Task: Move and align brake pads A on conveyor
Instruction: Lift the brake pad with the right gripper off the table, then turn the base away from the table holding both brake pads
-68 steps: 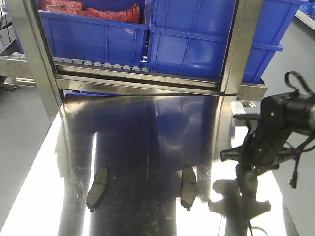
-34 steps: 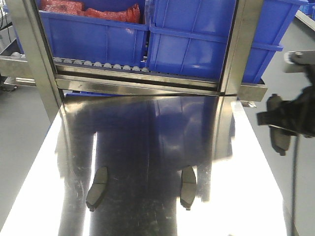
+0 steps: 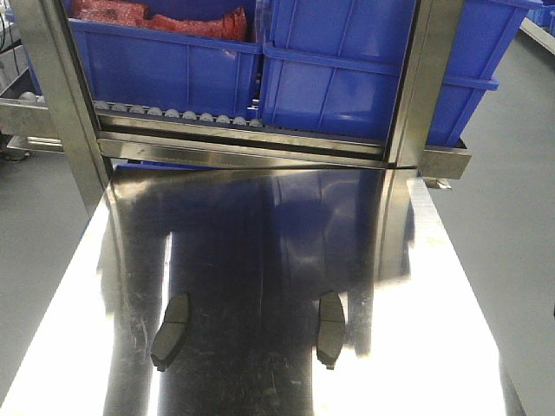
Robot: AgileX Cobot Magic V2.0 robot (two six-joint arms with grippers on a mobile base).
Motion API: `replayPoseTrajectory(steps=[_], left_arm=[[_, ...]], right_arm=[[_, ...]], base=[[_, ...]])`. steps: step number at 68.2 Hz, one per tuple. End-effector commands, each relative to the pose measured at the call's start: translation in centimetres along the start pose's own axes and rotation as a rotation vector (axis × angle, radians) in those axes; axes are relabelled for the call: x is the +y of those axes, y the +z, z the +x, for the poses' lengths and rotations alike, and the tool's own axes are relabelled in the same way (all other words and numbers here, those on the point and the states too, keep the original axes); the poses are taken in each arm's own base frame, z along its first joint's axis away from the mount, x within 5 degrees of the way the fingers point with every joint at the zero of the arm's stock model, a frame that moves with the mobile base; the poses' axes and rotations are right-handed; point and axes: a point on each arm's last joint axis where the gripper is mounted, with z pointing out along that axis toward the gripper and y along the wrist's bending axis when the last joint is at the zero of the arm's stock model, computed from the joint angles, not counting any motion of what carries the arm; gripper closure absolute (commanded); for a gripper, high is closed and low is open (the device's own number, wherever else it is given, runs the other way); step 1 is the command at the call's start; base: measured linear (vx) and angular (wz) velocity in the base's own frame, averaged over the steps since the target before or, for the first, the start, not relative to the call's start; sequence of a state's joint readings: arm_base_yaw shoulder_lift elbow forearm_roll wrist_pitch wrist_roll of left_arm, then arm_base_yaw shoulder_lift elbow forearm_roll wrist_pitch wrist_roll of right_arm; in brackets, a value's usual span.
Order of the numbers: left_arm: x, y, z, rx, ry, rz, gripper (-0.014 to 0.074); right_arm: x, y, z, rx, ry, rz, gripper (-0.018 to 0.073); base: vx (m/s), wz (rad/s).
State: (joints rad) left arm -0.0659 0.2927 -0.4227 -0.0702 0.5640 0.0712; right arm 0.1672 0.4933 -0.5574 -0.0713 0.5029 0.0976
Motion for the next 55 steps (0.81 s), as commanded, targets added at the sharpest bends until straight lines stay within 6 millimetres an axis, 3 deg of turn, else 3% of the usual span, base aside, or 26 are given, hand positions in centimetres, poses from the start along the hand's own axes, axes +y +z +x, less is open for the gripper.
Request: replayPoseTrajectory(steps=[1,55], left_arm=[[-0.01,-0.36,-1.69,-0.118,-0.018,0.003,0.0603],[-0.01,-0.36,-1.69,-0.118,-0.018,0.003,0.0603]], right_arm=[[0.0,-1.02,-0.91,-0.16,-0.014,-0.005,0.0564],[-0.03,-1.13,-0.18,-0.178,-0.007,-0.006,0.0564]], base=[[0.0,0.0],[0.0,0.0]])
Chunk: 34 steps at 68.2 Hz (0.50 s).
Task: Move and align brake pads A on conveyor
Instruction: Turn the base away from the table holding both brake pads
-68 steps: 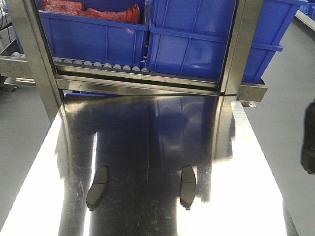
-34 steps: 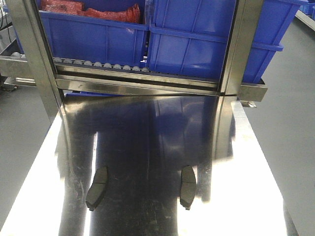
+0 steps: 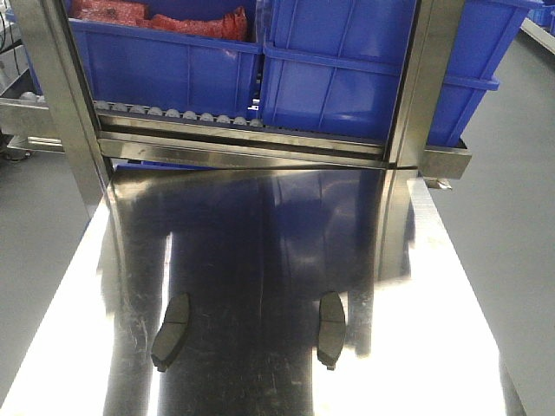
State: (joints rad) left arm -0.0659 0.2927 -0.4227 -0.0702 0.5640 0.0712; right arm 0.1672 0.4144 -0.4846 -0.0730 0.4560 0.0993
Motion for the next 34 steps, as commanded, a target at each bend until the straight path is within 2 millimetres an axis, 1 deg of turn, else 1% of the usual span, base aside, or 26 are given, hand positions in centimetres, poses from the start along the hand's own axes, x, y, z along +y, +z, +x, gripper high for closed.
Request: replayPoseTrajectory(steps=[1,22,34], left_arm=[[-0.01,-0.36,-1.69,-0.118,-0.018,0.003,0.0603],[-0.01,-0.36,-1.69,-0.118,-0.018,0.003,0.0603],[-0.01,-0.36,-1.69,-0.118,-0.018,0.003,0.0603]], right_arm=[[0.03,-0.41,-1.78,-0.125,-0.007,-0.002,0.0564],[0.03,-0.41,-1.78,-0.125,-0.007,-0.002,0.0564],[0.03,-0.41,-1.78,-0.125,-0.007,-0.002,0.0564]], base=[[0.0,0.0],[0.0,0.01],[-0.05,0.27]])
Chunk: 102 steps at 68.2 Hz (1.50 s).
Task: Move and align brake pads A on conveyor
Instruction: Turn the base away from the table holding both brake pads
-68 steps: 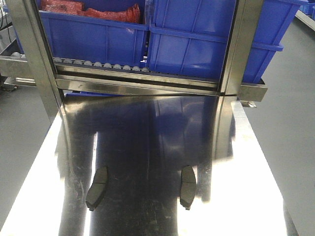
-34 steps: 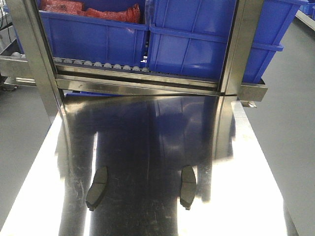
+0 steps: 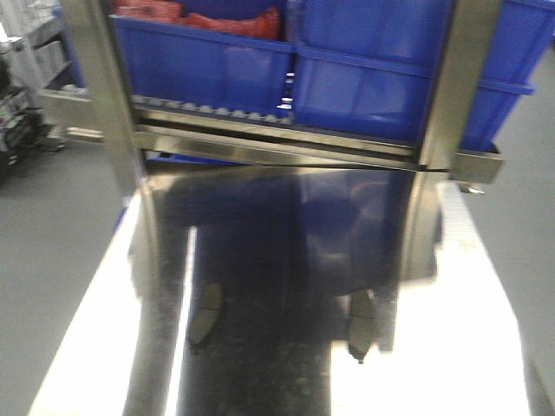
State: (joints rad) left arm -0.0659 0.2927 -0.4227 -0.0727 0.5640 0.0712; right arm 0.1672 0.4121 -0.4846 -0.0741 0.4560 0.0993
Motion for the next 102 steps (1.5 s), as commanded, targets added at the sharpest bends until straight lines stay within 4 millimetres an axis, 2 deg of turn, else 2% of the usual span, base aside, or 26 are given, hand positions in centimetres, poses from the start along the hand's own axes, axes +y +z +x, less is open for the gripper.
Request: replayPoseTrajectory(steps=[1,102], left_arm=[[0.0,-0.36,-1.69,-0.118,-0.016,0.002,0.0603],[0.0,-0.36,-1.69,-0.118,-0.016,0.002,0.0603]], right_arm=[[0.04,-0.36,-1.77,-0.123,-0.006,-0.002,0.0564],[0.04,-0.38,-1.77,-0.124,-0.006,-0.002,0.0564]], base=[[-0.08,0.51],[-0.16,0.81]])
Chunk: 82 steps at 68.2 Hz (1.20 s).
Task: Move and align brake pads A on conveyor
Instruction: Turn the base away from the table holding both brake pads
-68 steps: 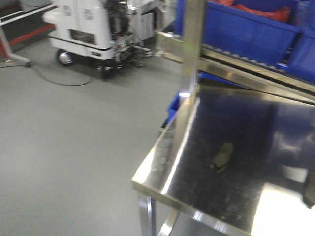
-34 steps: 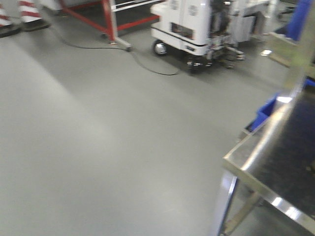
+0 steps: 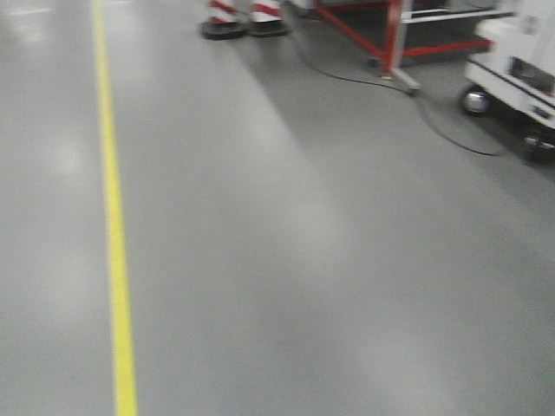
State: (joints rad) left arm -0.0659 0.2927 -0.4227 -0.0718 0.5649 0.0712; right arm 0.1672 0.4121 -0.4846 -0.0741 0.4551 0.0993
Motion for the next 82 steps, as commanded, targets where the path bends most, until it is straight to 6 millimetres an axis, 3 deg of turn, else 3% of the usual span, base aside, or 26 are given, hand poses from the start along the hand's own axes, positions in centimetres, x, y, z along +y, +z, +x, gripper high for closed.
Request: replayPoseTrajectory(steps=[1,37,82], left_arm=[[-0.01,-0.36,-1.7,-0.118,-0.017,0.002,0.0603],[0.01,-0.36,-1.7,-0.118,-0.017,0.0,0.0603],[0.01,-0.36,-1.7,-0.118,-0.017,0.0,0.0603]], right_arm=[[0.04,-0.38,-1.77,-0.123,-0.006,-0.002,0.0564],[0.04,-0.38,-1.77,-0.123,-0.006,-0.002,0.0564],[0.03,-0.37,-1.76,-0.122,-0.006,-0.002,0.0564]], base=[[-0.04,0.96],[0.04,0.63],[0.32,0.13]])
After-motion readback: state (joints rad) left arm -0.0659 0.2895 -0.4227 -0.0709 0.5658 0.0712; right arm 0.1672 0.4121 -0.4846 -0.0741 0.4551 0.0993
